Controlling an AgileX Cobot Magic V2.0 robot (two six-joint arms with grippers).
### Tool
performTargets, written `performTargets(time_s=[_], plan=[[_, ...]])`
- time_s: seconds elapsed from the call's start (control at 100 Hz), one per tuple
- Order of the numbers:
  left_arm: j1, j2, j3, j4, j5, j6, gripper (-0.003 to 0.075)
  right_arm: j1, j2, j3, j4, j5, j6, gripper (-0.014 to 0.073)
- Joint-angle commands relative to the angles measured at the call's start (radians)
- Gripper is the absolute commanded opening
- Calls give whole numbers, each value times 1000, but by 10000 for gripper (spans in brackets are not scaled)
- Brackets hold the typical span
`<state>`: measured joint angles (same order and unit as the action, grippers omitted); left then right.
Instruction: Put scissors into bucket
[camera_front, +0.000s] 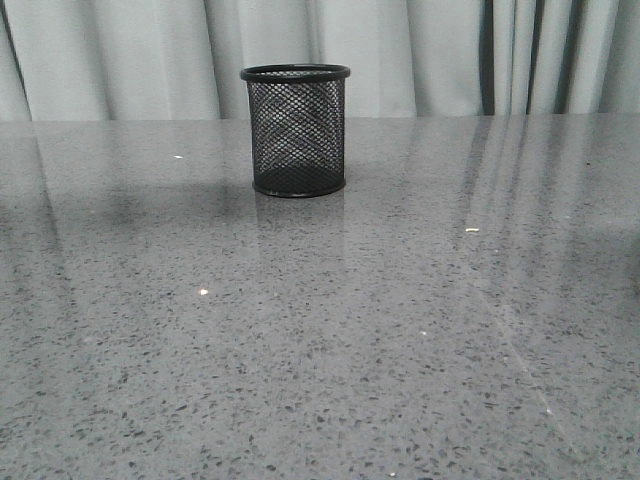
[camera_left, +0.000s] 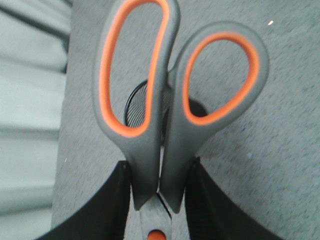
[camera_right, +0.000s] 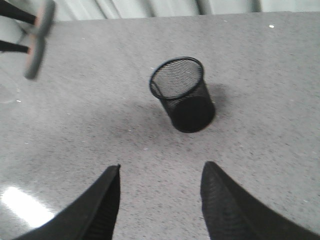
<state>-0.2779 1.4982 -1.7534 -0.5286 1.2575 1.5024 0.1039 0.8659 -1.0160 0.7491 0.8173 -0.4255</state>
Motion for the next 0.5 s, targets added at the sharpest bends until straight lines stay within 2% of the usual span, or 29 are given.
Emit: performTargets(time_s=[0.0, 0.3, 0.49], plan=[[-71, -40, -31, -21, -32, -41, 43, 2, 7, -33, 94, -62, -34, 332], [-282, -40, -31, 102, -144, -153, 43, 2, 47, -35, 293, -45, -125, 332], [-370, -40, -31, 151, -193, -209, 43, 2, 100, -35, 391, -7, -181, 332]])
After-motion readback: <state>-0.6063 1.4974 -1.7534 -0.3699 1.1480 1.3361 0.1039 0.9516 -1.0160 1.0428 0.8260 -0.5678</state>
